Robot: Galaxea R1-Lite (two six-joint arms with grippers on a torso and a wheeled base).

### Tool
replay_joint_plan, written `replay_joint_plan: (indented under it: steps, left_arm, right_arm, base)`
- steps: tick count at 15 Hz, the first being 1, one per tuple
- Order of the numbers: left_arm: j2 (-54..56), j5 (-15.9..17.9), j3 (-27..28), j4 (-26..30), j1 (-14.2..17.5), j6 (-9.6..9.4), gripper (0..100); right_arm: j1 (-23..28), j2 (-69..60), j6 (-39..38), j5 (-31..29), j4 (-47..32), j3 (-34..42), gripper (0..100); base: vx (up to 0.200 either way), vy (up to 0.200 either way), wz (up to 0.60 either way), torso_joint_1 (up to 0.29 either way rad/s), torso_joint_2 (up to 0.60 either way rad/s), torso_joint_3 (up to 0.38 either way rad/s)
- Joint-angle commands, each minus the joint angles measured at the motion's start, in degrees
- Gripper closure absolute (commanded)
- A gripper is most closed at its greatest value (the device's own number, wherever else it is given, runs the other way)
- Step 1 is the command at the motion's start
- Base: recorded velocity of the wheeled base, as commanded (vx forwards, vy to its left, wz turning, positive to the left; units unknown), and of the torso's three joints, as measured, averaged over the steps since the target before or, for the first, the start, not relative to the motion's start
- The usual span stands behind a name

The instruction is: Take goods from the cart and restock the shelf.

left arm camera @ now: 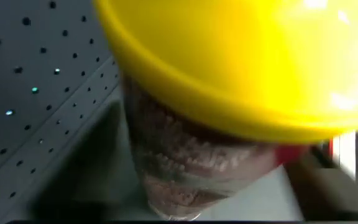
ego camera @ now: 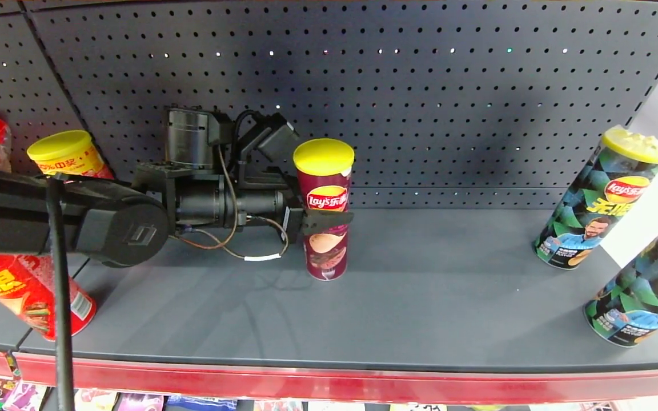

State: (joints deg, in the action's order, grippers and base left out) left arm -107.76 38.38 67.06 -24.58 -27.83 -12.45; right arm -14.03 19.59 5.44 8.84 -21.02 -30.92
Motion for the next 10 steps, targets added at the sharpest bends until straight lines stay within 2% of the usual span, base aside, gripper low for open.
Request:
replay_joint_plan:
  steps: [1, 4, 10]
  left_arm:
    - [0.36, 0.38, -0.26, -0.03, -0.56, 0.05, 100]
    - [2.65, 0.47, -2.2, 0.14, -1.44, 0.23, 100]
    - [12.93, 3.99, -15.47, -0.12, -1.0, 0.23, 100]
  right_arm:
    - [-0.03, 0.1, 0.01, 0.04, 0.01, -0.11, 100]
    - [-0.03, 0.45, 0.01, 0.04, 0.01, -0.46, 100]
    - [-0.03, 2.12, 0.01, 0.13, 0.1, -1.96, 100]
  base:
    - [0.0, 0.0, 0.0, 0.0, 0.0, 0.0]
    - [0.0, 0.0, 0.0, 0.0, 0.0, 0.0]
    - [0.0, 0.0, 0.0, 0.0, 0.0, 0.0]
